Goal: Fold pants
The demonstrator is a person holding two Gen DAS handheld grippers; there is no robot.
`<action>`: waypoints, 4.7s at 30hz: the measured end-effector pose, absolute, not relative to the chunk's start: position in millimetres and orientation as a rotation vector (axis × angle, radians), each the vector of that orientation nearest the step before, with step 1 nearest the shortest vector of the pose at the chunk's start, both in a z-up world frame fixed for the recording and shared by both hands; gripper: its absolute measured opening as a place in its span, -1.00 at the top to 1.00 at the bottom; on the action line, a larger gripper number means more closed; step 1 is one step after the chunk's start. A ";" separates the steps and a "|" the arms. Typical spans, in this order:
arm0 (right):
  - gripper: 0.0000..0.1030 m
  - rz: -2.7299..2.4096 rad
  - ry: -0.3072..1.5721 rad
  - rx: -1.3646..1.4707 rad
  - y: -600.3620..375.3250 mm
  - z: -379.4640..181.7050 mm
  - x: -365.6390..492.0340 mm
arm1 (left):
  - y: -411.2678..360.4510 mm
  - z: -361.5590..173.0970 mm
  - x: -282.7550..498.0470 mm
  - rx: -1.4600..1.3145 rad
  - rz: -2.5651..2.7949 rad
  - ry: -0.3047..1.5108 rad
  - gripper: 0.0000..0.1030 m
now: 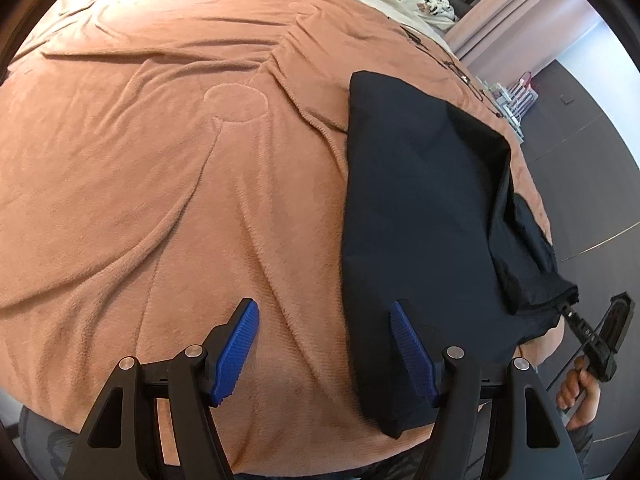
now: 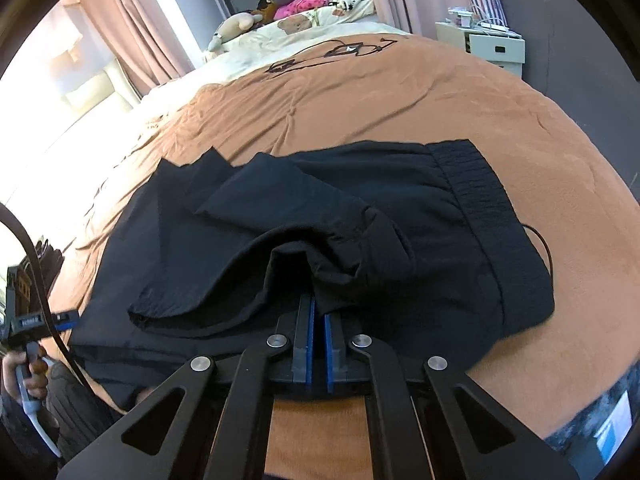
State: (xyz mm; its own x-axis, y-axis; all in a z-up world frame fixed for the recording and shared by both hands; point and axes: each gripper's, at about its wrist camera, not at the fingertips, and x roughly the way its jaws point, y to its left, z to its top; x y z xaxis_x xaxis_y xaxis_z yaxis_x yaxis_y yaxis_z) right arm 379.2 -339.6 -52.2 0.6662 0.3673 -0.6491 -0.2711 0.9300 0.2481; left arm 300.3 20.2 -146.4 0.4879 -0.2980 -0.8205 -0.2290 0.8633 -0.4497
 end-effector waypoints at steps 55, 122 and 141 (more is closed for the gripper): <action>0.81 0.143 0.751 0.247 -406.1 -54.3 374.7 | -27.1 -160.9 324.0 -0.582 -0.169 1.146 0.11; 1.00 0.210 0.770 -0.122 -380.6 42.0 495.8 | -18.7 -152.7 324.6 -0.625 -0.143 1.098 0.11; 0.11 0.190 0.781 -0.213 -315.0 33.2 456.0 | -16.1 -148.1 320.1 -0.616 -0.142 1.102 0.11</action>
